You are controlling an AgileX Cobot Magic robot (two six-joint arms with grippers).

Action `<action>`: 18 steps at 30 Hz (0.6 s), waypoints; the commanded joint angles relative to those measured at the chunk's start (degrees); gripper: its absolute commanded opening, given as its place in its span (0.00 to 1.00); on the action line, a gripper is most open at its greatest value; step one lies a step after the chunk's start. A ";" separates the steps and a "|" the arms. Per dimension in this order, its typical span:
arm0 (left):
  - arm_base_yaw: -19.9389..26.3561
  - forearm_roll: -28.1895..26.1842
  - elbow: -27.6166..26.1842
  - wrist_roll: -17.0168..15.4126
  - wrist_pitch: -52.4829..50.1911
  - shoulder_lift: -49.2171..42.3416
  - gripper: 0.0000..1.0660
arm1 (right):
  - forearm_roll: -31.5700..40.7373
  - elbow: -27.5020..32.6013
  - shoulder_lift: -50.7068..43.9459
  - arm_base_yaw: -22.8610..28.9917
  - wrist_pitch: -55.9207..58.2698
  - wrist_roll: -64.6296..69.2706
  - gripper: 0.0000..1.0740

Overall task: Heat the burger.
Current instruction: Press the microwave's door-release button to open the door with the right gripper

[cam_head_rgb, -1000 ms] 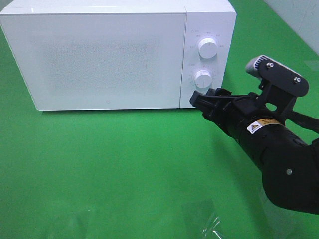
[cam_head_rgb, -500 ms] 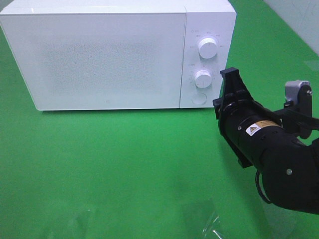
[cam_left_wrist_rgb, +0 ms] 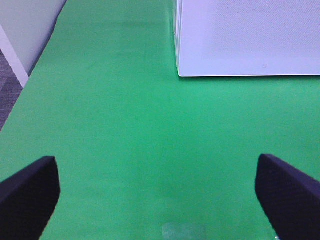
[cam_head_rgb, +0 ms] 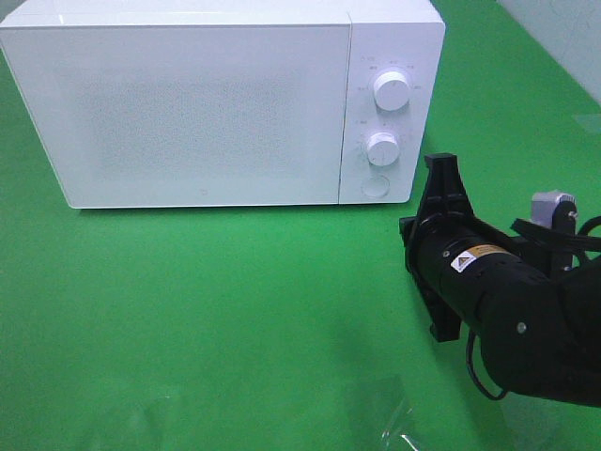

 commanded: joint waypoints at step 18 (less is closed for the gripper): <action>0.29 -0.23 0.06 -0.23 -0.86 -1.26 0.93 | -6.47 -12.55 9.45 -8.94 4.53 3.55 0.00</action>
